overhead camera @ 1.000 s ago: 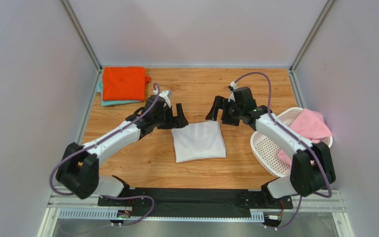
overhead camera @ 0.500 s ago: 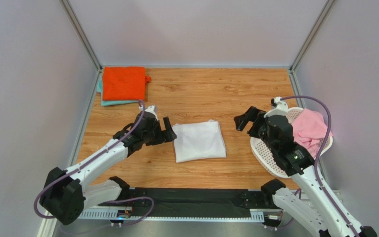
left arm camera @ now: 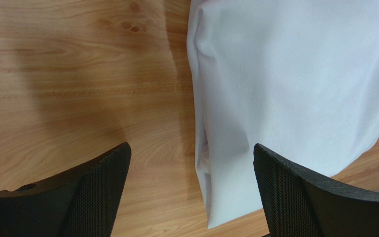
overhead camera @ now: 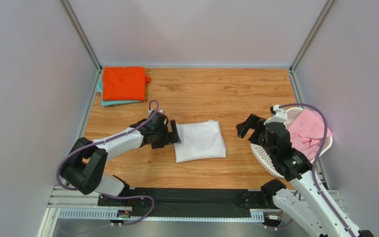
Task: Fold and stack the t-shirts
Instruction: Neatly place the folded tshirt to the corner
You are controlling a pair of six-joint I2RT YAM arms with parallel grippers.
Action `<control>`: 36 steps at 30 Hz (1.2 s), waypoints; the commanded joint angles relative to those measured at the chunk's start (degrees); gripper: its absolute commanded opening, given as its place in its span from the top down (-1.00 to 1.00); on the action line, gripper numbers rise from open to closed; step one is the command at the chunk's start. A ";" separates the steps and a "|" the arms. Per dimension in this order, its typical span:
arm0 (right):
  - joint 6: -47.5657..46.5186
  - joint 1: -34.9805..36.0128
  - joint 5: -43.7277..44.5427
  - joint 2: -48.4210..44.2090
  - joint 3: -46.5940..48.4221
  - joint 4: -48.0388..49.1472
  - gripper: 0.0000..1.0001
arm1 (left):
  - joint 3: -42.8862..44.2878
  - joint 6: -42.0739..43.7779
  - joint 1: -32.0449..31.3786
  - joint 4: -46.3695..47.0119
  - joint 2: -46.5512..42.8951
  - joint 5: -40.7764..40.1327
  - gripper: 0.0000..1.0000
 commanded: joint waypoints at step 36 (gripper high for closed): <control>-3.77 -0.11 7.49 1.89 -0.55 -3.39 -1.00 | 33.97 14.96 -9.48 -16.69 22.98 -43.14 1.00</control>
